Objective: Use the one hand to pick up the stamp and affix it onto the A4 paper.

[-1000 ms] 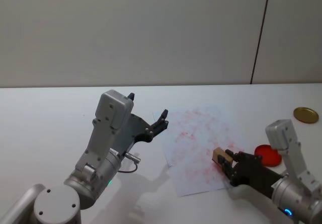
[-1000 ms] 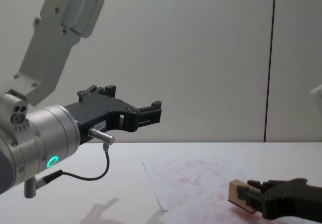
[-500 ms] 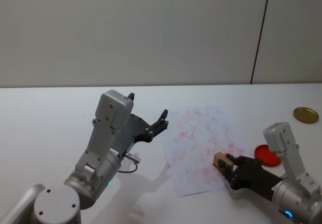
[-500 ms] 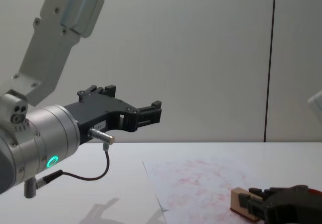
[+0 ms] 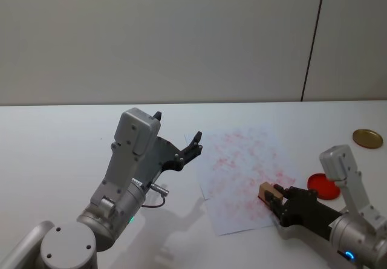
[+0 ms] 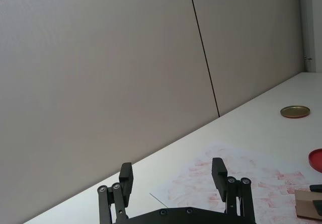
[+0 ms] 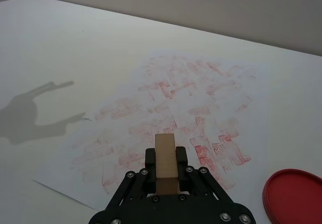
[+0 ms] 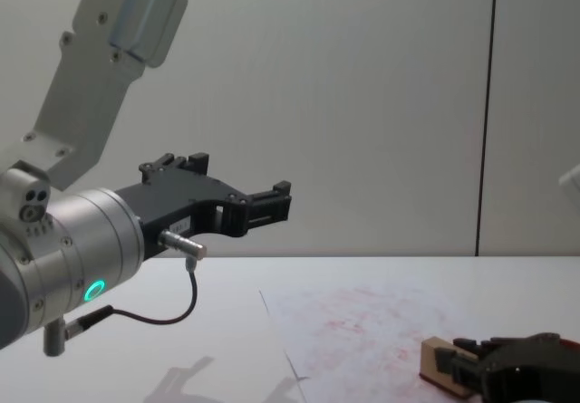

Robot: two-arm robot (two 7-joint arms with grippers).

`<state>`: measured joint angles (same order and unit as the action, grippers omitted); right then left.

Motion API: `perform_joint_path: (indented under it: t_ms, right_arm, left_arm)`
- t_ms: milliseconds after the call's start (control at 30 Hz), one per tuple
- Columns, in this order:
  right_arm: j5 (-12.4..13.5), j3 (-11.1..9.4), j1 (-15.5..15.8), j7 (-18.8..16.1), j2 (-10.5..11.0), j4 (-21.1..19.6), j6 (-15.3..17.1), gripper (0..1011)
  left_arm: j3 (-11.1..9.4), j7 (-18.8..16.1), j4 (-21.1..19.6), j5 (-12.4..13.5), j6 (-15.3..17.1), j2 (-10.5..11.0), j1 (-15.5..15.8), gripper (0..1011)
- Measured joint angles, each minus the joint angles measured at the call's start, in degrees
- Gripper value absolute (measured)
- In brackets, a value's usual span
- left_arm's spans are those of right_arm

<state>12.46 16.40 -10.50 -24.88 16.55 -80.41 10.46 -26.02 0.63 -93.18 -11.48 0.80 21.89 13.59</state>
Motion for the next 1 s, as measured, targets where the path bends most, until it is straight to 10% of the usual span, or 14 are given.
perform_joint_path:
  t_ms: [1000]
  right_arm:
    - [4.2,-3.5,0.2,5.2,2.6,-5.1,-3.3,219]
  left_arm:
    - [0.0,0.0,0.0,0.0,0.0,0.0,0.0,993]
